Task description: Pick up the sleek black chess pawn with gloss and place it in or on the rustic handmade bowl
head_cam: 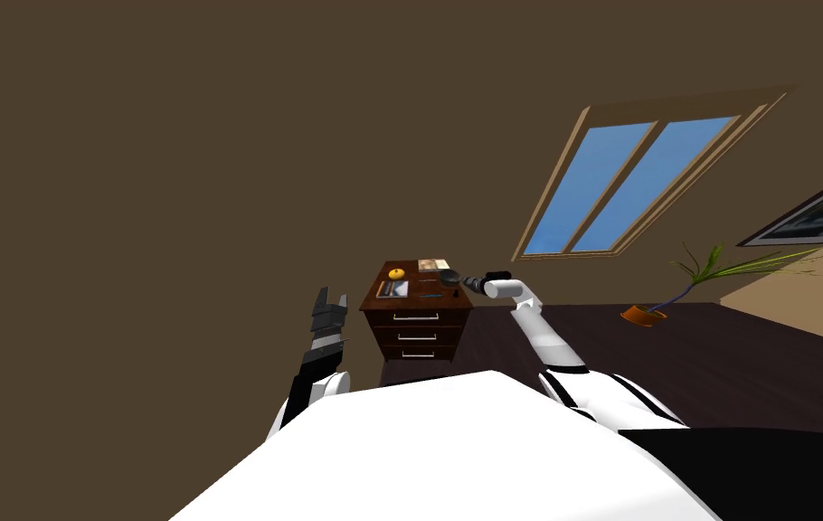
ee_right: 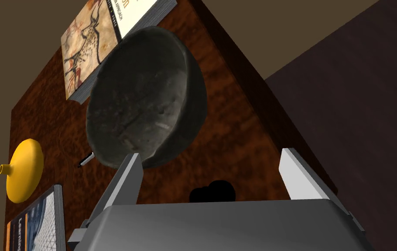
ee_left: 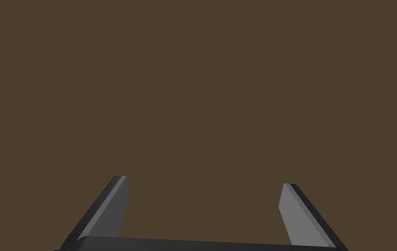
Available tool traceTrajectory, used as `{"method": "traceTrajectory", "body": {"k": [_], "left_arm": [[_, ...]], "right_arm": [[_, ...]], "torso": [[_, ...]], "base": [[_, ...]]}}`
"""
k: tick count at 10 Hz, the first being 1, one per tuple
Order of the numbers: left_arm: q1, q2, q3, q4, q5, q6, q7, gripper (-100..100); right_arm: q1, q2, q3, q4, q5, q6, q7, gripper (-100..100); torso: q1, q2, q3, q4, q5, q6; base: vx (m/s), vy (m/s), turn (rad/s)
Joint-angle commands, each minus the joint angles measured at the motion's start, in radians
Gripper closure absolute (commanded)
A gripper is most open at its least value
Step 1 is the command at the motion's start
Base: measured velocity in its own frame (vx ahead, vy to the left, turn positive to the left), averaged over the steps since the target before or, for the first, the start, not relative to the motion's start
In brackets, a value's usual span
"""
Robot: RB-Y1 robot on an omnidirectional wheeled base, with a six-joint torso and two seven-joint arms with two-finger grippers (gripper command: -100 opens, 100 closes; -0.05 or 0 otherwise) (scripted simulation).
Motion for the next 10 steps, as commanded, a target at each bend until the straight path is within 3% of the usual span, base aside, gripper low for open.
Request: {"method": "traceTrajectory", "body": {"k": [1, 5, 10], "left_arm": [[0.000, 0.000, 0.000, 0.000, 0.000, 0.000, 0.000, 0], [0.000, 0.000, 0.000, 0.000, 0.000, 0.000, 0.000, 0], [0.000, 0.000, 0.000, 0.000, 0.000, 0.000, 0.000, 0]], "right_arm": [[0.016, 0.002, -0.007, -0.027, -0.021, 0.050, -0.050, -100], [0.059, 0.016, -0.020, -0.085, -0.059, 0.148, -0.150, -100], [0.095, 0.024, -0.029, -0.141, -0.094, 0.237, -0.247, -100]], "torso": [[0.000, 0.000, 0.000, 0.000, 0.000, 0.000], [0.000, 0.000, 0.000, 0.000, 0.000, 0.000], [-0.001, 0.002, 0.001, 0.000, 0.000, 0.000]], "base": [[0.062, 0.038, -0.031], [0.058, 0.036, -0.041], [0.040, 0.028, -0.025]]}}
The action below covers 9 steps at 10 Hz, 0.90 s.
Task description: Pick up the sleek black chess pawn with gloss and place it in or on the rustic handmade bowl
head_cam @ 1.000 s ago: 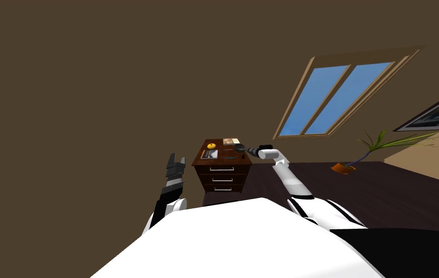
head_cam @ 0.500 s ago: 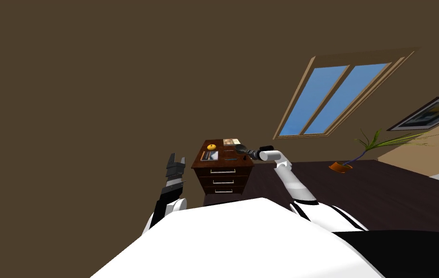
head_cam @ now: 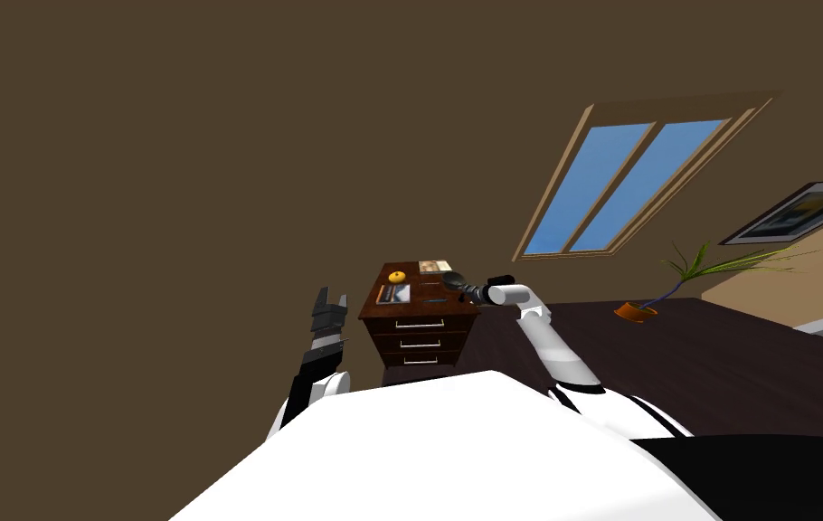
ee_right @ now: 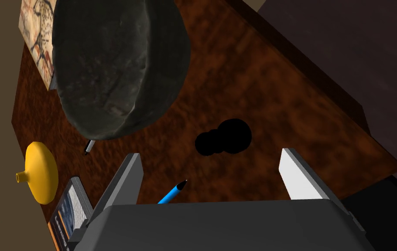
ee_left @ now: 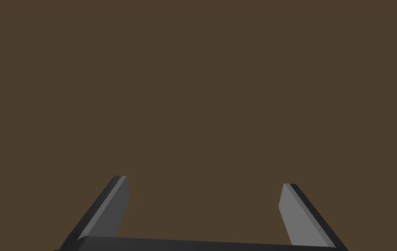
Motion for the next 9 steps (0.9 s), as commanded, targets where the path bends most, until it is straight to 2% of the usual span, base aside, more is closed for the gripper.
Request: {"method": "traceTrajectory", "body": {"k": [1, 2, 3, 4, 5, 6, 9], "left_arm": [[0.000, 0.000, 0.000, 0.000, 0.000, 0.000, 0.000, 0], [0.000, 0.000, 0.000, 0.000, 0.000, 0.000, 0.000, 0], [0.000, 0.000, 0.000, 0.000, 0.000, 0.000, 0.000, 0], [0.000, 0.000, 0.000, 0.000, 0.000, 0.000, 0.000, 0], [0.000, 0.000, 0.000, 0.000, 0.000, 0.000, 0.000, 0], [0.000, 0.000, 0.000, 0.000, 0.000, 0.000, 0.000, 0], [0.000, 0.000, 0.000, 0.000, 0.000, 0.000, 0.000, 0]], "right_arm": [[0.000, 0.000, 0.000, 0.000, 0.000, 0.000, 0.000, -100], [0.001, 0.000, 0.000, -0.001, -0.001, 0.004, -0.005, 0], [0.004, 0.019, -0.002, 0.030, 0.005, -0.024, 0.025, -100], [0.005, 0.028, -0.003, 0.045, 0.008, -0.037, 0.039, -100], [0.004, 0.022, -0.001, 0.033, 0.007, -0.025, 0.026, -100], [0.004, 0.023, -0.001, 0.035, 0.008, -0.028, 0.029, 100], [0.003, 0.023, -0.001, 0.034, 0.008, -0.028, 0.029, 100]], "torso": [[0.000, 0.000, 0.000, 0.000, 0.000, 0.000], [-0.001, 0.001, 0.000, 0.000, 0.000, 0.000], [-0.001, 0.002, 0.001, 0.000, 0.000, 0.000], [-0.001, 0.000, 0.000, 0.000, 0.000, 0.000], [0.000, -0.002, -0.001, 0.000, 0.000, 0.000], [-0.001, 0.000, 0.000, 0.000, 0.000, 0.000], [-0.001, 0.002, 0.001, 0.000, 0.000, 0.000]], "base": [[0.014, 0.007, -0.005], [0.000, 0.000, 0.000], [0.038, 0.011, -0.011], [0.064, 0.020, -0.013], [0.028, 0.010, -0.002], [0.000, 0.000, 0.000], [0.000, 0.000, 0.000]]}}
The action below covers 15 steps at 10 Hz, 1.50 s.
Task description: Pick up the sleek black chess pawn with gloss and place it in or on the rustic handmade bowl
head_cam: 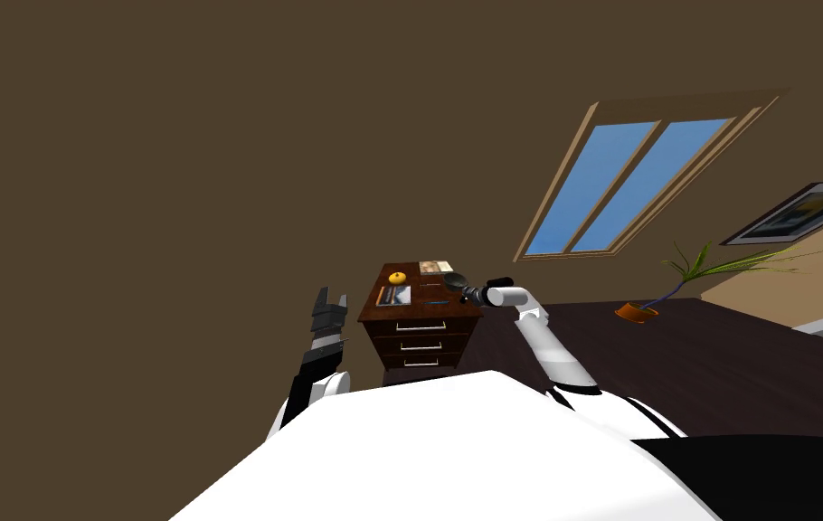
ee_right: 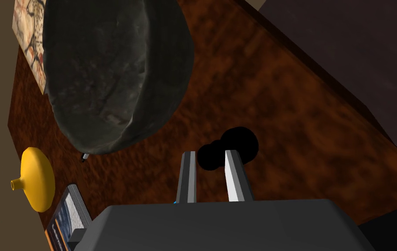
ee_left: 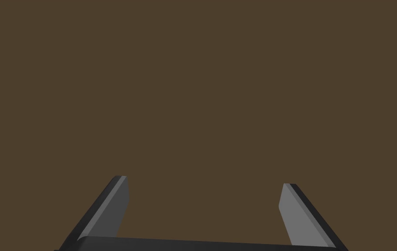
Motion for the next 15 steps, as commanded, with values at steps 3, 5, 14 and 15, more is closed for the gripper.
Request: {"method": "traceTrajectory", "body": {"k": [3, 5, 14, 15], "left_arm": [[0.000, 0.000, 0.000, 0.000, 0.000, 0.000, 0.000, 0], [0.000, 0.000, 0.000, 0.000, 0.000, 0.000, 0.000, 0], [0.000, 0.000, 0.000, 0.000, 0.000, 0.000, 0.000, 0], [0.000, 0.000, 0.000, 0.000, 0.000, 0.000, 0.000, 0]], "right_arm": [[-0.002, -0.020, 0.001, -0.030, -0.007, 0.027, -0.028, 100], [-0.003, -0.015, -0.001, -0.024, -0.006, 0.022, -0.019, 0], [-0.183, 0.024, -0.136, 0.055, -0.099, 0.175, -0.159, 100], [-0.195, 0.011, -0.146, 0.056, -0.095, 0.192, -0.161, 100]], "torso": [[0.000, 0.000, 0.000, 0.000, 0.000, 0.000], [-0.001, 0.002, 0.001, 0.000, 0.000, 0.000], [-0.003, 0.011, 0.006, 0.003, -0.001, 0.001], [-0.004, 0.009, 0.005, 0.002, -0.001, 0.001]], "base": [[-0.013, -0.004, 0.005], [-0.011, -0.005, 0.002], [-0.153, -0.038, 0.069], [-0.045, -0.060, 0.229]]}}
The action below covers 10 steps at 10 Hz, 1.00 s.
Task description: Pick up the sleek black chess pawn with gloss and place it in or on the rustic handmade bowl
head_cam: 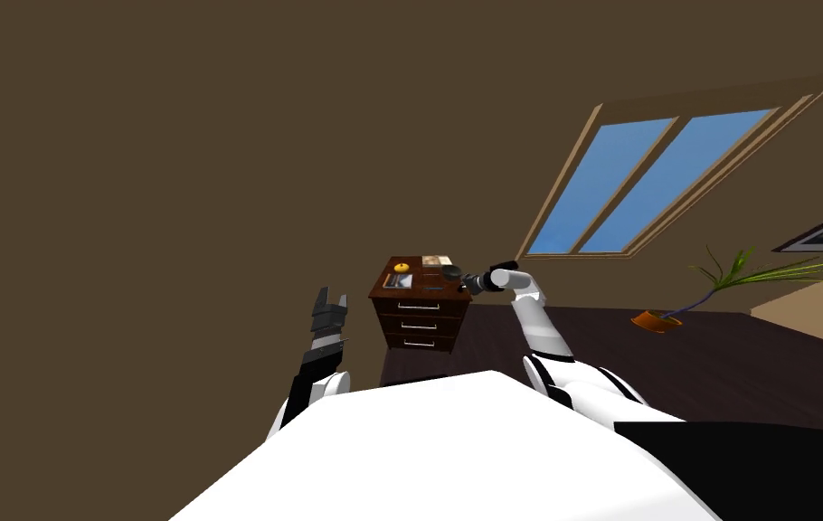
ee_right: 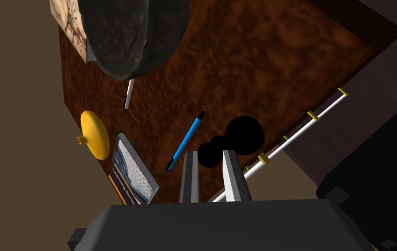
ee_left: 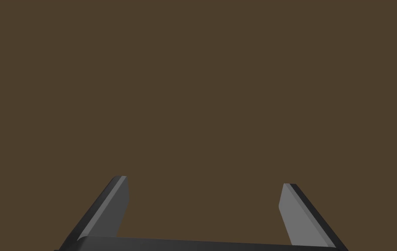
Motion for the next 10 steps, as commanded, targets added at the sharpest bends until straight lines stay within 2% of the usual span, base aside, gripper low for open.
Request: {"method": "traceTrajectory", "body": {"k": [1, 5, 10], "left_arm": [[0.000, 0.000, 0.000, 0.000, 0.000, 0.000, 0.000, 0], [0.000, 0.000, 0.000, 0.000, 0.000, 0.000, 0.000, 0], [0.000, 0.000, 0.000, 0.000, 0.000, 0.000, 0.000, 0]], "right_arm": [[-0.016, -0.027, -0.018, -0.007, 0.007, 0.036, -0.002, 100], [-0.039, -0.085, -0.037, -0.013, 0.027, 0.088, 0.002, 100], [-0.071, -0.182, -0.062, -0.025, 0.060, 0.167, -0.003, 100]], "torso": [[0.000, 0.000, 0.000, 0.000, 0.000, 0.000], [0.001, -0.009, -0.005, -0.002, 0.000, 0.000], [0.002, -0.012, -0.007, -0.003, 0.000, -0.001]], "base": [[0.014, -0.055, 0.218], [0.045, -0.034, 0.152], [0.071, -0.029, 0.187]]}}
